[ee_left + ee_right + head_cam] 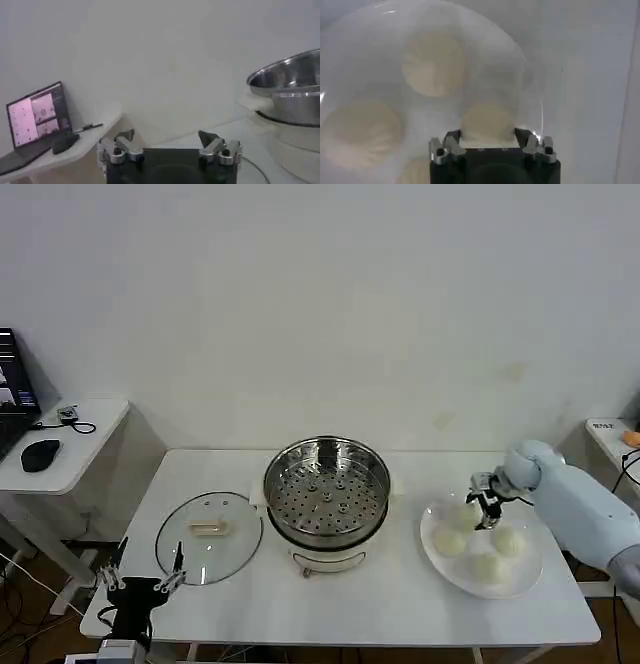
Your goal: Take steamed baozi put them in steamer then cover it.
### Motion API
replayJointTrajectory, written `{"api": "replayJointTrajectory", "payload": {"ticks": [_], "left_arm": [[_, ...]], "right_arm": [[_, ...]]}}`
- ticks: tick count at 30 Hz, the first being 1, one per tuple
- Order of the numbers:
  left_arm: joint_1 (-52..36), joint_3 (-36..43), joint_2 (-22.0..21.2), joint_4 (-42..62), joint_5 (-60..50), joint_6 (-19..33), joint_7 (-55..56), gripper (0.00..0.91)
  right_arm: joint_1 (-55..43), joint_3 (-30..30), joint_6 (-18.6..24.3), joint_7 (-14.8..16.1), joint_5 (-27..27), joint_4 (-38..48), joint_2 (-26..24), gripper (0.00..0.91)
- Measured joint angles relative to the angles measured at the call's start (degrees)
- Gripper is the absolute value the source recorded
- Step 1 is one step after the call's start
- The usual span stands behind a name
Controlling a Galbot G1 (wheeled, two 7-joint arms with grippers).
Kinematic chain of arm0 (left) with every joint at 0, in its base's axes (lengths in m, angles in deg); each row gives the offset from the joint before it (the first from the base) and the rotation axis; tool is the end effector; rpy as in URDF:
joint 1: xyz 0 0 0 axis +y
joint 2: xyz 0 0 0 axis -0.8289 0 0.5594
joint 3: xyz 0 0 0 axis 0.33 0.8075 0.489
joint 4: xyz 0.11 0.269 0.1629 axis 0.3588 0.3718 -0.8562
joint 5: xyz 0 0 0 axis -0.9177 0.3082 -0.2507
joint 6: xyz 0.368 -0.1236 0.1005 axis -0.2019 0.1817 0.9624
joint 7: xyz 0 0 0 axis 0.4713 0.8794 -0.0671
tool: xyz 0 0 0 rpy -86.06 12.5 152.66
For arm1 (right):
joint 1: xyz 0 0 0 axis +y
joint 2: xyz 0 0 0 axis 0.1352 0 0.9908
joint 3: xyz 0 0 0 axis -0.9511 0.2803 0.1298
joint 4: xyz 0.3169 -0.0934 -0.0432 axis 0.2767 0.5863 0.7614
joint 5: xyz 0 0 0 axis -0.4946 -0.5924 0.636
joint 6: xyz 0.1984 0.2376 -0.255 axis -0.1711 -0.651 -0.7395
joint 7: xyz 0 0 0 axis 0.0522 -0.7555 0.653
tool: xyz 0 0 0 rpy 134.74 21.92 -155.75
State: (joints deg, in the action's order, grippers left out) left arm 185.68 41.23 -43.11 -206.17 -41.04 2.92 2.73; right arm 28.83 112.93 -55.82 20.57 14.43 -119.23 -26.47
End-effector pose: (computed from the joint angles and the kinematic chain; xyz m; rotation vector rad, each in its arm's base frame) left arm 0.1915 0.0713 -0.2677 0.1917 -2.9631 -0.5704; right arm 0.5846 -0.1916 -0.2408 1.1829 -1.3586 1.4467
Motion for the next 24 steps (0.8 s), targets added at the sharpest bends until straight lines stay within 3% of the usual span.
{"api": "replayJointTrajectory", "payload": {"ticks": [14,24], "left_arm": [[-0.01,0.08,0.45,-0.29,-0.05,0.00,-0.08,0.907],[-0.43,-0.71,1.62,-0.14,0.17,-0.10,-0.18,0.907]], "right_arm": [[-4.32,2.88,-0.52,1.69,-3.81,-4.22,-3.65,0.695],[-14.20,7.27,-1.08,3.37,-9.74,-10.16,-3.96,0.695]]}}
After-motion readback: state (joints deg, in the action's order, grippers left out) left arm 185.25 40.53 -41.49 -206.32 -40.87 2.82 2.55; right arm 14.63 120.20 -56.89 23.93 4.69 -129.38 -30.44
